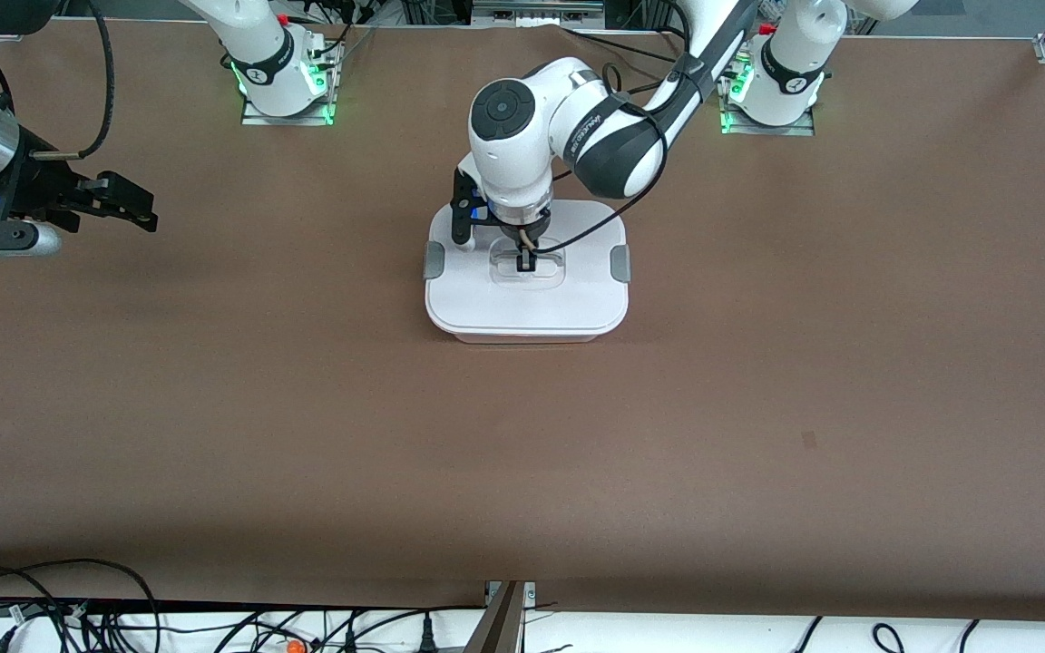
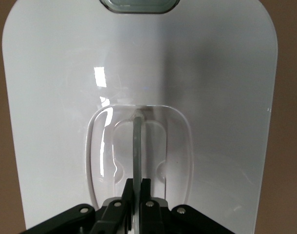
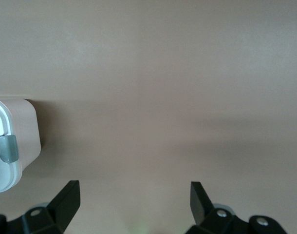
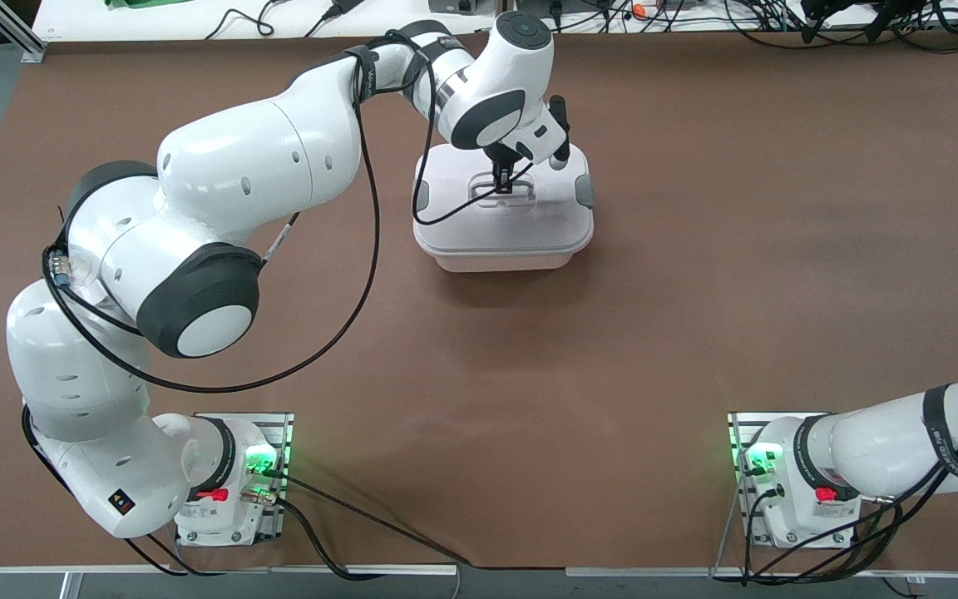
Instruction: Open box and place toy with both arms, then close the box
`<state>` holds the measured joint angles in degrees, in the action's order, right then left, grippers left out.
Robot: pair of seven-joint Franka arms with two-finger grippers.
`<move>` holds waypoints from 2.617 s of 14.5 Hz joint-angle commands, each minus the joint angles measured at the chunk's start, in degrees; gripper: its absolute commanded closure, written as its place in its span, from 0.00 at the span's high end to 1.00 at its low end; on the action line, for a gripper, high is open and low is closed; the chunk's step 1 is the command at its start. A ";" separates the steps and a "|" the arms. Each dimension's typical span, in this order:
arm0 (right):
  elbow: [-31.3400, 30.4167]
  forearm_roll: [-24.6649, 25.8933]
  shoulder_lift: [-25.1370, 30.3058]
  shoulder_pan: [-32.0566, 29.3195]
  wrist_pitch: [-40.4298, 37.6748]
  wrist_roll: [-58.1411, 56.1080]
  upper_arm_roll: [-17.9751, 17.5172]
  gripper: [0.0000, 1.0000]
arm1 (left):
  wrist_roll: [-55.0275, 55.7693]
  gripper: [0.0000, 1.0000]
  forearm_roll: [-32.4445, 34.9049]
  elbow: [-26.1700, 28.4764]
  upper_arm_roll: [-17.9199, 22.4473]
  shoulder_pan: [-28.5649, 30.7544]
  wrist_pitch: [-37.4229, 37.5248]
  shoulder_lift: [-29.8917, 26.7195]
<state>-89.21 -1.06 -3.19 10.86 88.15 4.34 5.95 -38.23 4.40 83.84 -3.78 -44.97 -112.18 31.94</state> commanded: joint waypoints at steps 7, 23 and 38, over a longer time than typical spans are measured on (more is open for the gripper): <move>0.53 0.70 0.03 -0.41 -0.87 0.49 -0.41 1.00 | -0.01 0.99 0.88 3.00 0.09 -0.03 0.56 -2.59; 0.61 0.70 0.03 -0.41 -0.87 0.49 -0.41 1.00 | 0.70 1.00 -6.95 0.98 9.82 20.35 0.30 -15.23; 0.61 0.62 0.03 -0.41 -0.78 0.49 -0.41 1.00 | 20.56 1.00 -6.25 1.15 13.63 42.14 17.17 -24.91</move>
<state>-89.21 -1.06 -3.20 10.80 88.12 4.34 5.96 -18.77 -1.14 83.69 10.32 -5.00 -95.59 8.74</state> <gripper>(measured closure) 0.000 0.000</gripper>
